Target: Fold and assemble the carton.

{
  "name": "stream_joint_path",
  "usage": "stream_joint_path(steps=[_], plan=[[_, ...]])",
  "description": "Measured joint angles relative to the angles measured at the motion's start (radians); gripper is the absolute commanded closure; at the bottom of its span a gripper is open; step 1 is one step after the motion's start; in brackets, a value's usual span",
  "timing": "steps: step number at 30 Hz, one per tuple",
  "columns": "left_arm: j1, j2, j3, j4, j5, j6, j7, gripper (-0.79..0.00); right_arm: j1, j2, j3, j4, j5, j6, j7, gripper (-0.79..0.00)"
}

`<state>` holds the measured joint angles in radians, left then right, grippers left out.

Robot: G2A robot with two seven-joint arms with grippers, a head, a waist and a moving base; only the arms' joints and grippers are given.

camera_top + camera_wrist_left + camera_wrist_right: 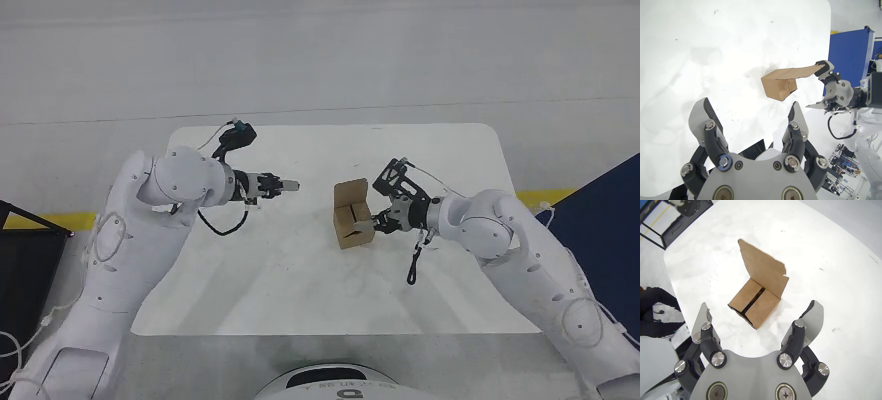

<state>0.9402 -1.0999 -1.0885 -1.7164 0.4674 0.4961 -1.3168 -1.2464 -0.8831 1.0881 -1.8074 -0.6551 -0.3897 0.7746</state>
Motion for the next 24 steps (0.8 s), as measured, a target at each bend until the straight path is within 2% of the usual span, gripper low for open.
stream_joint_path(steps=[3, 7, 13, 18, 24], plan=[[-0.087, -0.035, 0.121, 0.114, 0.007, 0.057, 0.067, -0.785, -0.076, 0.011, 0.027, -0.024, -0.111, -0.017, -0.078, -0.785], [-0.196, -0.09, 0.256, 0.256, -0.04, 0.093, 0.145, -0.785, -0.155, 0.016, 0.041, -0.04, -0.255, 0.04, -0.151, -0.785], [-0.316, -0.165, 0.368, 0.437, -0.136, 0.101, 0.229, -0.785, -0.149, 0.005, 0.003, 0.009, -0.296, 0.047, -0.17, -0.785], [-0.379, -0.208, 0.424, 0.522, -0.209, 0.054, 0.201, -0.785, -0.107, -0.008, -0.025, 0.05, -0.273, 0.039, -0.172, -0.785], [-0.421, -0.246, 0.482, 0.603, -0.275, 0.011, 0.102, -0.785, -0.035, -0.026, -0.075, 0.118, -0.263, -0.042, -0.176, -0.785]])
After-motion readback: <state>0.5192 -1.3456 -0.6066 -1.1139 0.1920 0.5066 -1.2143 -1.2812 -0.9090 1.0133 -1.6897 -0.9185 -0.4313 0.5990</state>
